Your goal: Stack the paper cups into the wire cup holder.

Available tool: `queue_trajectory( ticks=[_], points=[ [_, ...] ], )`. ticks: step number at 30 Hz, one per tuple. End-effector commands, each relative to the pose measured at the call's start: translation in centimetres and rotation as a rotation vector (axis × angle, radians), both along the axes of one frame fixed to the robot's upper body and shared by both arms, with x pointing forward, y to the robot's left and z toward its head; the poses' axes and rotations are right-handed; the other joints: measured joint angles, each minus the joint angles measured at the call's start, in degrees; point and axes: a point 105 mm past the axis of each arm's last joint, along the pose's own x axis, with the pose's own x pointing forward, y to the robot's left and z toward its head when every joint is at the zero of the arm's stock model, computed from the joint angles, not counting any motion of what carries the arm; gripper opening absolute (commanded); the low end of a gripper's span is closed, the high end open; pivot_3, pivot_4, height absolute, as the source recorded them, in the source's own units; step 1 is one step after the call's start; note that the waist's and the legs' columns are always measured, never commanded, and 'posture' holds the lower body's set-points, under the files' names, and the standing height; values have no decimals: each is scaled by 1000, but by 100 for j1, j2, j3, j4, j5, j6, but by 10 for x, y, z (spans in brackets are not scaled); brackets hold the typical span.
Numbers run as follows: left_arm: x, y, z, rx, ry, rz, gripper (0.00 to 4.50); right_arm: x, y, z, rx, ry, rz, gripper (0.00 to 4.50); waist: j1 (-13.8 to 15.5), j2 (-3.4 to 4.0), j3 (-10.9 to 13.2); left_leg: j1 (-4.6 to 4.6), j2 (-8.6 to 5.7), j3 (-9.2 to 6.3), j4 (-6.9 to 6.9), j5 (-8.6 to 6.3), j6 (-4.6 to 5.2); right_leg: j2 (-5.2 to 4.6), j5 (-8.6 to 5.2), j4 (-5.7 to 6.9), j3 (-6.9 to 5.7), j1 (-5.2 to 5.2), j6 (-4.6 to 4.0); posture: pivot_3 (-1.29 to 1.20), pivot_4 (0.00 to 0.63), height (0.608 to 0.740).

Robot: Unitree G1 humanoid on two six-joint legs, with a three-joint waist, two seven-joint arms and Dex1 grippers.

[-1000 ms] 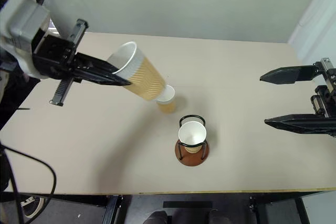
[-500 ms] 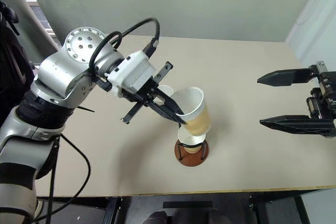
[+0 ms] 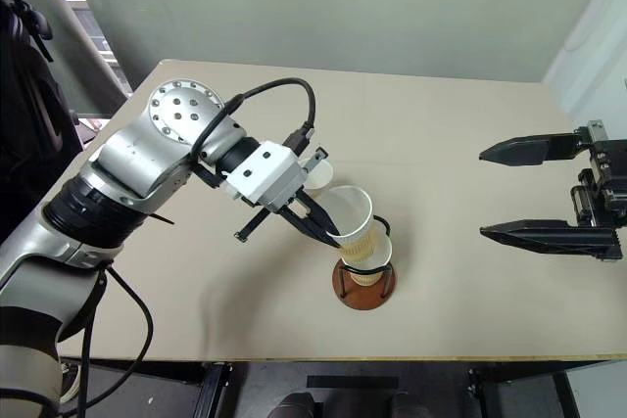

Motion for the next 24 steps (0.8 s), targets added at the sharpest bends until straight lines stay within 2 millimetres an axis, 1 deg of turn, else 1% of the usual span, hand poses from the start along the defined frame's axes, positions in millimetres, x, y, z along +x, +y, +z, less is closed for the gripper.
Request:
queue_trajectory(
  ticks=[1,7,13,16,21,22,23,24],
  points=[
    [-7,-2,5,10,-37,-56,35,-6,0,11,-20,-77,-7,4500,2,0,0,0,0,4,1,0,0,0,0,0,0,0,0,0,150,740],
    [-5,-8,-5,24,-48,-60,35,-6,1,10,-25,-78,-8,4500,6,0,0,1,1,29,3,-1,1,-1,0,0,-1,4,0,0,150,740],
    [-3,-10,-8,32,-66,-56,35,-6,0,10,-31,-82,-17,4500,11,0,0,2,1,40,6,-2,3,0,0,1,-1,4,0,0,150,740],
    [0,-12,-7,28,-68,-46,612,-6,-1,9,-36,-81,-24,4500,24,0,0,2,2,40,7,-3,4,-1,0,0,1,4,0,0,150,740],
    [8,-13,-1,4,-105,-17,2370,-5,-2,9,-39,-83,-28,4500,42,0,0,1,1,45,10,-5,7,-1,1,0,2,5,1,0,150,740],
    [10,-13,4,-15,-108,-6,2803,-5,-2,8,-39,-83,-28,4500,43,0,0,2,1,46,10,-5,7,-1,1,1,2,5,2,0,150,740],
    [12,-12,10,-38,-119,9,3096,-4,-2,8,-39,-84,-28,4500,44,0,0,2,1,46,10,-5,7,-1,1,1,2,5,1,0,150,740],
    [18,-8,24,-86,-142,45,3448,-4,-1,8,-39,-84,-27,4500,44,0,0,2,2,47,10,-5,7,0,1,1,2,5,2,0,150,740]
  ],
)
